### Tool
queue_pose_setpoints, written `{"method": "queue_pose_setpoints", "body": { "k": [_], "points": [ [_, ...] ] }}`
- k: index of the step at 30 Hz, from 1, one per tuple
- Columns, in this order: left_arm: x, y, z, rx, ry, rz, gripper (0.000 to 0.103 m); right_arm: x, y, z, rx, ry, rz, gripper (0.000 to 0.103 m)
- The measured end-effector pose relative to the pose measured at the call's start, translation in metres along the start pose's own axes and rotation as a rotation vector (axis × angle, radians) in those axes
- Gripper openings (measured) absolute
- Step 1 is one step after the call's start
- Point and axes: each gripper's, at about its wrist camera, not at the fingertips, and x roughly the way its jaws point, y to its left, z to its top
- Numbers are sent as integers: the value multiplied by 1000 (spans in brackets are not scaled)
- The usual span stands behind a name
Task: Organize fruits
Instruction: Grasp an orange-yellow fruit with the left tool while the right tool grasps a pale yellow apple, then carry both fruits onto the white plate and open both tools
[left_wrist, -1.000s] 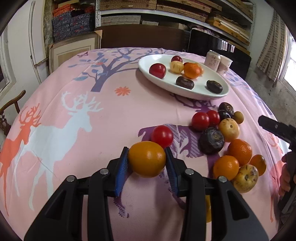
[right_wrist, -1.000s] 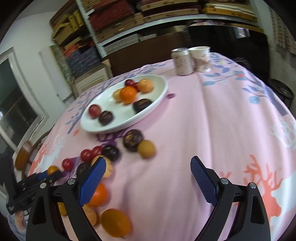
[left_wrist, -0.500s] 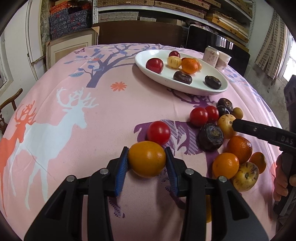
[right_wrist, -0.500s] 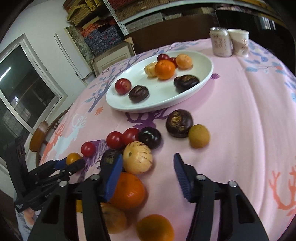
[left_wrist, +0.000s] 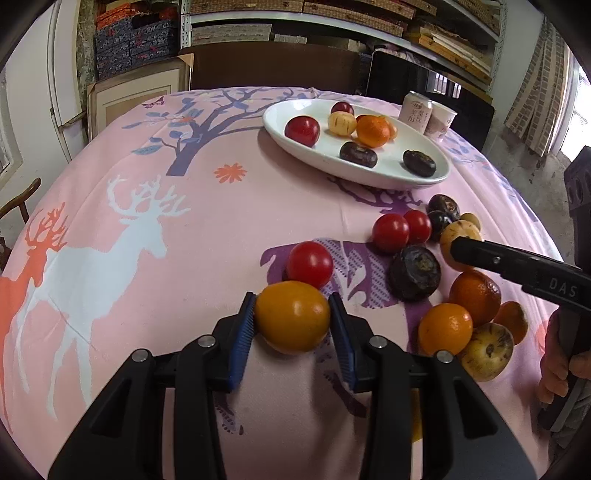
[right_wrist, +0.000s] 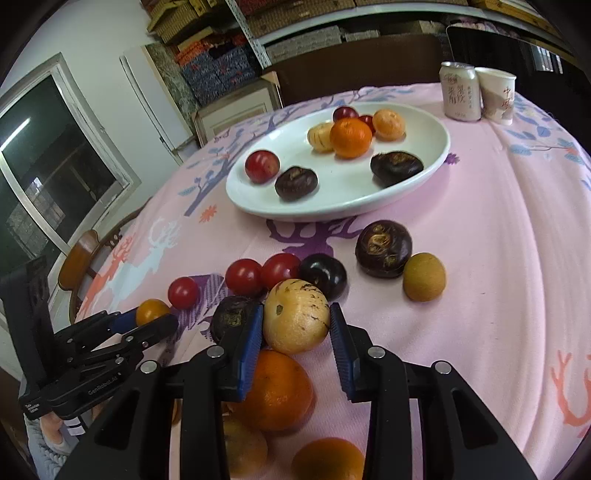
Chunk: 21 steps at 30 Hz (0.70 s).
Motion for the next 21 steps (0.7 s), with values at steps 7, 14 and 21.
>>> {"method": "queue_pose_setpoints", "body": {
  "k": [7, 14, 21],
  "points": [
    [-5, -7, -1, 25, -22, 2, 38, -25, -29, -5, 96, -64, -12, 37],
    [6, 4, -2, -26, 30, -20, 38, -20, -29, -8, 90, -48, -30, 37],
    [-3, 7, -1, -50, -4, -33, 38, -23, -31, -9, 106, -57, -39, 37]
  ]
}}
